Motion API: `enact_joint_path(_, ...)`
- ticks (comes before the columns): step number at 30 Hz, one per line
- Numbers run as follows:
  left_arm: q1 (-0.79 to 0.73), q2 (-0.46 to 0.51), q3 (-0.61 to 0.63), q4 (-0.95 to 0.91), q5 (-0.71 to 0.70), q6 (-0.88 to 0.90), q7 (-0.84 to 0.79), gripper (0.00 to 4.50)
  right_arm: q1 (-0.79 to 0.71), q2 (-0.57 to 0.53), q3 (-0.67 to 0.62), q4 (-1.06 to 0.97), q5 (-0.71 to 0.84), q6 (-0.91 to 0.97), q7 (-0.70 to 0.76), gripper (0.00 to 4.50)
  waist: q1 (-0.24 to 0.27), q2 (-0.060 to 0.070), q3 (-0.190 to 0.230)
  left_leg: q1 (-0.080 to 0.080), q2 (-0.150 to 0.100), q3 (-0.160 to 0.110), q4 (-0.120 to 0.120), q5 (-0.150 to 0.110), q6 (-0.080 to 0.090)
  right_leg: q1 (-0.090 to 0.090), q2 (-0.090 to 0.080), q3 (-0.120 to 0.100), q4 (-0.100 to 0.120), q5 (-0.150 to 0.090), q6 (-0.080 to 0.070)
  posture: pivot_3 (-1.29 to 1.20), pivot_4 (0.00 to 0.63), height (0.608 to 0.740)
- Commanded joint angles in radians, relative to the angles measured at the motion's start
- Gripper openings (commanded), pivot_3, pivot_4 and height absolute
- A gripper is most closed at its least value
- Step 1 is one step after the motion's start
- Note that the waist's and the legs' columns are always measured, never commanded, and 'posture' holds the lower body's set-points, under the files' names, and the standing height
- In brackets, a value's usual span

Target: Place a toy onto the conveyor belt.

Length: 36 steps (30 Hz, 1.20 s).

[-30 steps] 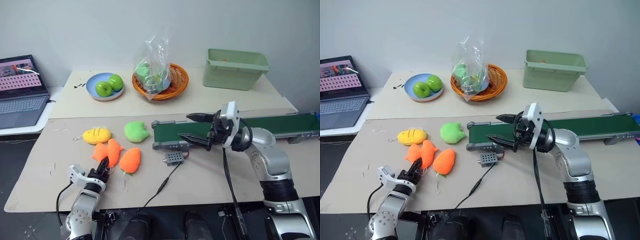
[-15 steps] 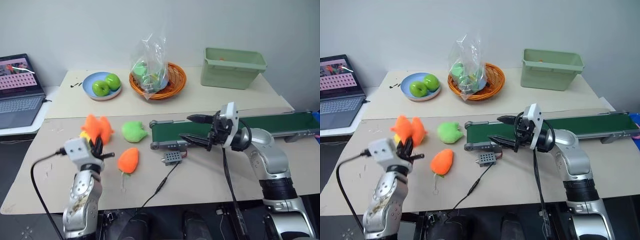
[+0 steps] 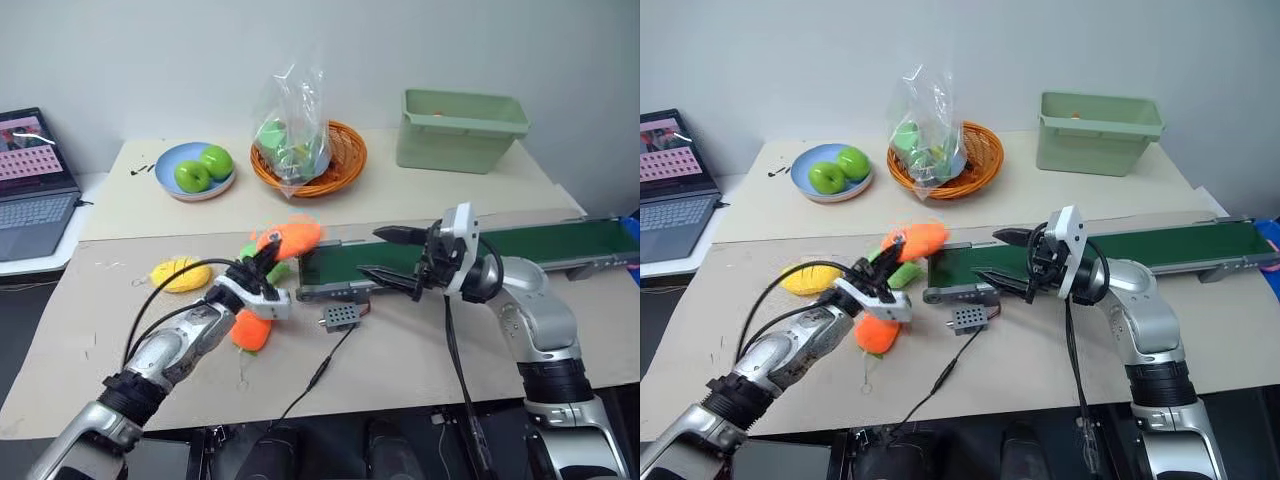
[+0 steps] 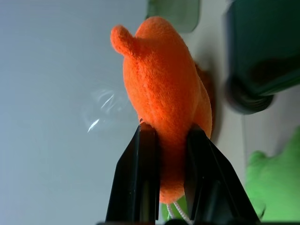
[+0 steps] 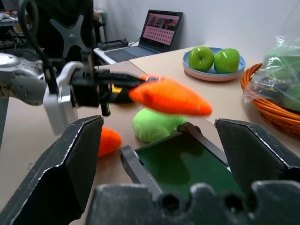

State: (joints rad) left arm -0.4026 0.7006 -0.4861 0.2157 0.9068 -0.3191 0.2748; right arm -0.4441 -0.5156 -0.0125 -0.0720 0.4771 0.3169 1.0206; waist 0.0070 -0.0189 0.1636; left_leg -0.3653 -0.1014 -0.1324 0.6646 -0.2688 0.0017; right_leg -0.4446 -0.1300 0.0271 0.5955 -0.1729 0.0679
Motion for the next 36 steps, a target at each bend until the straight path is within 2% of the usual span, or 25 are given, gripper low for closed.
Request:
enact_joint_path(1,-0.072,0.0,-0.029,0.095,0.077,-0.09,0.081,0.67,0.006,-0.005,-0.039,-0.044,0.029,-0.01,-0.01,4.5,0.003,0.0,0.0,-0.004,0.0,0.0,0.0,0.001,-0.001,-0.004,0.0,0.0,0.0,0.0,0.0,0.0,0.15,0.74)
enact_joint_path(6,-0.151,-0.046,-0.05,0.218,0.096,-0.147,0.119,0.67,0.006,-0.01,-0.043,-0.05,0.034,-0.008,-0.013,4.5,0.006,0.0,0.0,-0.009,-0.002,0.002,0.001,0.001,-0.001,-0.01,-0.001,0.002,0.001,0.001,0.0,0.0,0.15,0.74)
enact_joint_path(12,-0.19,-0.078,-0.055,0.249,0.105,-0.189,0.139,0.67,-0.011,-0.011,-0.041,-0.036,0.034,-0.012,-0.016,4.5,0.001,0.0,0.0,-0.009,-0.003,0.003,0.004,0.001,0.0,-0.01,-0.001,0.002,0.003,0.003,0.0,0.0,0.15,0.74)
enact_joint_path(15,-0.184,-0.081,-0.05,0.255,0.099,-0.205,0.135,1.44,-0.019,-0.011,-0.04,-0.027,0.033,-0.016,-0.013,4.5,-0.006,0.0,0.0,-0.009,-0.003,0.005,0.005,0.001,0.0,-0.01,-0.001,0.003,0.005,0.004,0.0,0.0,0.15,0.74)
enact_joint_path(19,-0.177,-0.079,-0.039,0.256,0.092,-0.201,0.119,2.89,-0.026,-0.009,-0.038,-0.021,0.032,-0.018,-0.011,4.5,-0.009,0.0,0.0,-0.008,-0.003,0.005,0.007,0.0,0.001,-0.011,-0.001,0.004,0.01,0.004,0.0,0.0,0.15,0.74)
enact_joint_path(21,-0.172,-0.075,-0.026,0.246,0.09,-0.187,0.122,2.89,-0.03,-0.003,-0.033,-0.015,0.019,-0.03,-0.019,4.5,-0.009,0.0,0.0,-0.008,-0.003,0.005,0.012,-0.003,0.007,-0.011,-0.001,0.004,0.014,0.004,0.0,0.0,0.15,0.74)
enact_joint_path(27,-0.163,-0.068,0.003,0.237,0.058,-0.19,0.098,2.89,-0.036,0.003,-0.03,-0.01,0.019,-0.031,-0.019,4.5,-0.011,0.0,0.0,-0.007,-0.003,0.006,0.013,-0.003,0.007,-0.01,0.0,0.005,0.015,0.004,0.0,0.0,0.15,0.74)
enact_joint_path(29,-0.148,-0.06,0.027,0.228,0.017,-0.193,0.07,2.89,-0.036,0.003,-0.03,-0.011,0.019,-0.03,-0.018,4.5,-0.015,0.0,0.0,-0.007,-0.003,0.007,0.013,-0.003,0.007,-0.011,-0.001,0.006,0.015,0.004,0.0,0.0,0.15,0.74)
enact_joint_path(32,-0.111,-0.056,0.094,0.213,-0.123,-0.199,-0.033,2.89,-0.04,0.005,-0.027,-0.009,0.018,-0.029,-0.016,4.5,-0.02,0.0,0.0,-0.007,-0.002,0.007,0.014,-0.004,0.008,-0.011,-0.001,0.007,0.015,0.004,0.0,0.0,0.15,0.74)
enact_joint_path(36,-0.033,-0.074,0.198,0.142,-0.456,-0.123,-0.341,2.89,-0.04,0.002,-0.026,-0.01,0.019,-0.027,-0.013,4.5,-0.021,0.0,0.0,-0.007,-0.001,0.007,0.014,-0.004,0.008,-0.011,-0.001,0.007,0.016,0.004,-0.001,0.0,0.15,0.74)
